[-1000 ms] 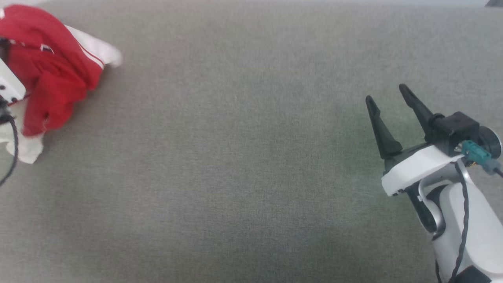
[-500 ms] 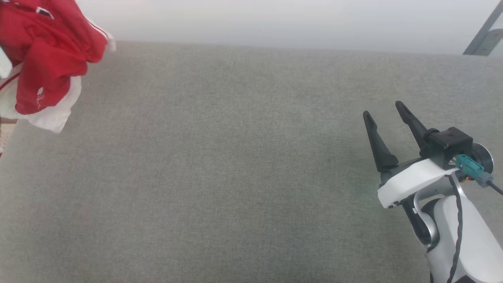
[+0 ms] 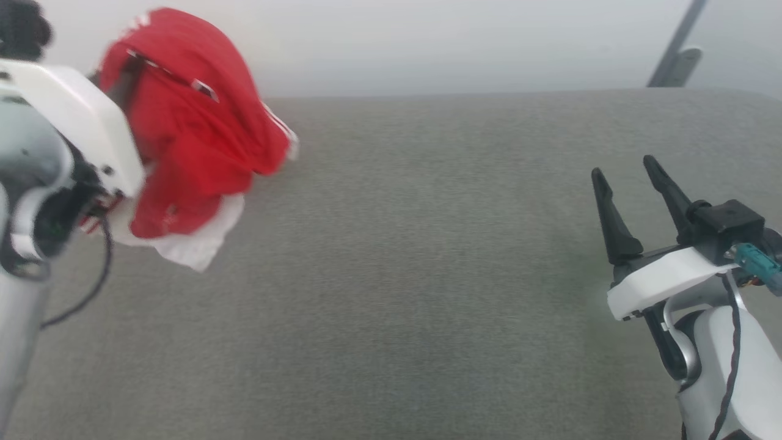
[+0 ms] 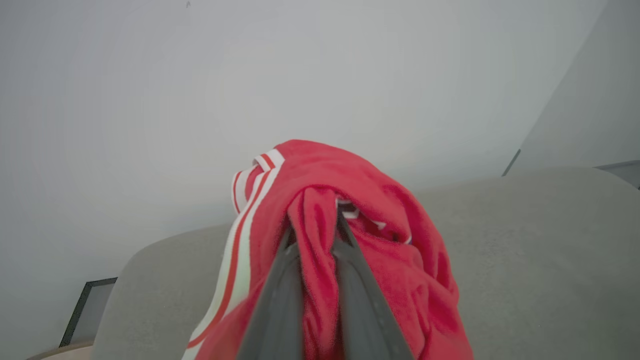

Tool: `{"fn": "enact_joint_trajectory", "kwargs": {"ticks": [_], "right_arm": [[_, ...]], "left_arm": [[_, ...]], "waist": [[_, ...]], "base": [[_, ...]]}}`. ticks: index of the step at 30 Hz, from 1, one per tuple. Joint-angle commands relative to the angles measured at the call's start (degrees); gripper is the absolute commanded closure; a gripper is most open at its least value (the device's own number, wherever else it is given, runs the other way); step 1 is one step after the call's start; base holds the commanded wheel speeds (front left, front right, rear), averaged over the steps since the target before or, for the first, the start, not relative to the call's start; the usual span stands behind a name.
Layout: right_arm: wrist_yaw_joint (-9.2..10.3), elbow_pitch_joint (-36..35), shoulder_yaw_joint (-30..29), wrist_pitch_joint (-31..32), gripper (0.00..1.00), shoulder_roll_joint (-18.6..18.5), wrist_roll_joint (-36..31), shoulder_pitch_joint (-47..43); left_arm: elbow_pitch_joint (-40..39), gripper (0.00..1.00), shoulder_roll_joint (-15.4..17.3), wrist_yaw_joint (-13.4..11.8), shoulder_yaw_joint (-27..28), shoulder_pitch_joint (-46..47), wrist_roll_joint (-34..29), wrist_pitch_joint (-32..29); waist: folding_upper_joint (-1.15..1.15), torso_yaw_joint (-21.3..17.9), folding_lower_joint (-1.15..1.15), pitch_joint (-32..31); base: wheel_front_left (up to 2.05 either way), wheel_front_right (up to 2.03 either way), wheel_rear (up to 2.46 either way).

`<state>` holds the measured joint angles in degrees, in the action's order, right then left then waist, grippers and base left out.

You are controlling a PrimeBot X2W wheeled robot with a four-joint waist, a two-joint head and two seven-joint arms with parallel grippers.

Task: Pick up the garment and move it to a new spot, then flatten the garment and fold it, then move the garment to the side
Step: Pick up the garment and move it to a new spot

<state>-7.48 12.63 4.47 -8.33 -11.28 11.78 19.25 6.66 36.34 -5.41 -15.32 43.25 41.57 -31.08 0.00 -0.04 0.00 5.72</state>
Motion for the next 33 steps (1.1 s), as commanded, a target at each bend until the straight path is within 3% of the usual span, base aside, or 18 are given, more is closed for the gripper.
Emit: {"fn": "enact_joint_trajectory", "kwargs": {"ticks": [1,8,15,22,33], "right_arm": [[-0.03,-0.40,-0.48,-0.40,0.00,0.14,-0.23,-0.43],[-0.03,-0.45,-3.04,-1.03,0.00,0.58,-0.65,-0.74],[-0.03,1.11,-5.70,-2.61,0.00,1.50,-1.18,-1.45],[-0.03,3.59,-6.46,-4.28,0.00,3.81,-1.37,-1.50],[-0.03,6.29,-5.80,-5.61,0.00,5.25,-1.79,-1.38]], "left_arm": [[-2.58,1.00,-0.33,-1.12,-0.31,-1.48,-0.27,-0.92],[-12.02,1.00,-1.40,-5.02,-2.42,-6.33,-0.32,-4.61],[-14.56,1.00,-3.52,-7.40,-6.31,-10.89,-1.16,-6.71],[-8.32,1.00,-7.22,-8.23,-11.29,-16.01,-0.10,-8.30],[8.45,1.00,-11.34,-5.49,-14.87,-18.97,1.08,-5.70]], "waist": [[0.00,-1.92,0.00,-0.09],[0.00,-7.41,0.00,0.80],[0.00,-11.92,0.00,2.27],[0.00,-15.13,0.00,3.82],[0.00,-16.15,0.00,4.36]], "base": [[0.00,0.00,0.00],[0.00,0.00,0.00],[0.00,0.00,0.00],[0.00,0.00,0.00],[0.00,0.00,0.00]]}}
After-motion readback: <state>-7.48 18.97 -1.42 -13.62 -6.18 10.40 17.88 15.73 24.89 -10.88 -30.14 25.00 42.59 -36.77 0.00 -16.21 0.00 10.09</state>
